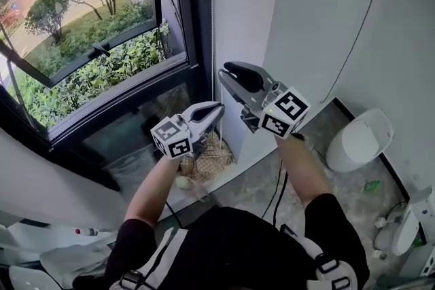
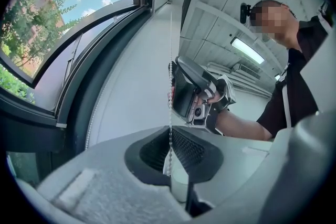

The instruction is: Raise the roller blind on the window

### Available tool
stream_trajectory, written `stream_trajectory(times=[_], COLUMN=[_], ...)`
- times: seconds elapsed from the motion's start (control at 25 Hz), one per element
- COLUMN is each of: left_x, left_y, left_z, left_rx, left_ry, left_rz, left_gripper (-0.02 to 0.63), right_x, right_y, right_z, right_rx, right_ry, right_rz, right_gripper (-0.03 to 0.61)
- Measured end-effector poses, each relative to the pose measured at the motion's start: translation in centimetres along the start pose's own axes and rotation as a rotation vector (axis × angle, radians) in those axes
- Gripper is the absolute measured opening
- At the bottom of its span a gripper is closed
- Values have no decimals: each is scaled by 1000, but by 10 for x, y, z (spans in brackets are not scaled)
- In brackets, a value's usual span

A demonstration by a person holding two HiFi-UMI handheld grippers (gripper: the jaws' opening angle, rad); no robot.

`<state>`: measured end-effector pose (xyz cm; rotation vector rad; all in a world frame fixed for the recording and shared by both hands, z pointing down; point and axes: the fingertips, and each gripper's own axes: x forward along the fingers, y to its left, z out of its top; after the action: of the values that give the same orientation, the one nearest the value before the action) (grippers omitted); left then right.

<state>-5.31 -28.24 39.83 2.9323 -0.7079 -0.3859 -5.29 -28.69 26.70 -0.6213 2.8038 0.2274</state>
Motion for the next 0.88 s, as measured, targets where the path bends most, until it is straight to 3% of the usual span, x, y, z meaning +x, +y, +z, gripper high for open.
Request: stream_trajectory(times=[0.28, 0.48, 0.76, 0.88], left_x=[-6, -5, -5, -5], left_y=[1, 1, 6, 7], left_z=[3, 2, -2, -26], left_rx=[-7, -12, -31, -24], left_ry=[1, 2, -13, 47], left_rz=[11, 9, 11, 15], left_gripper=[15, 15, 16, 15], right_x=[9, 12, 6, -1], right_y=[0, -2, -3, 3], right_z=[1, -13, -13, -33], right_rx=[63, 55, 96, 69], right_ry=[-26, 2, -48, -24], right_rz=[-6, -2, -17, -29], right_gripper=[31, 33, 9, 8])
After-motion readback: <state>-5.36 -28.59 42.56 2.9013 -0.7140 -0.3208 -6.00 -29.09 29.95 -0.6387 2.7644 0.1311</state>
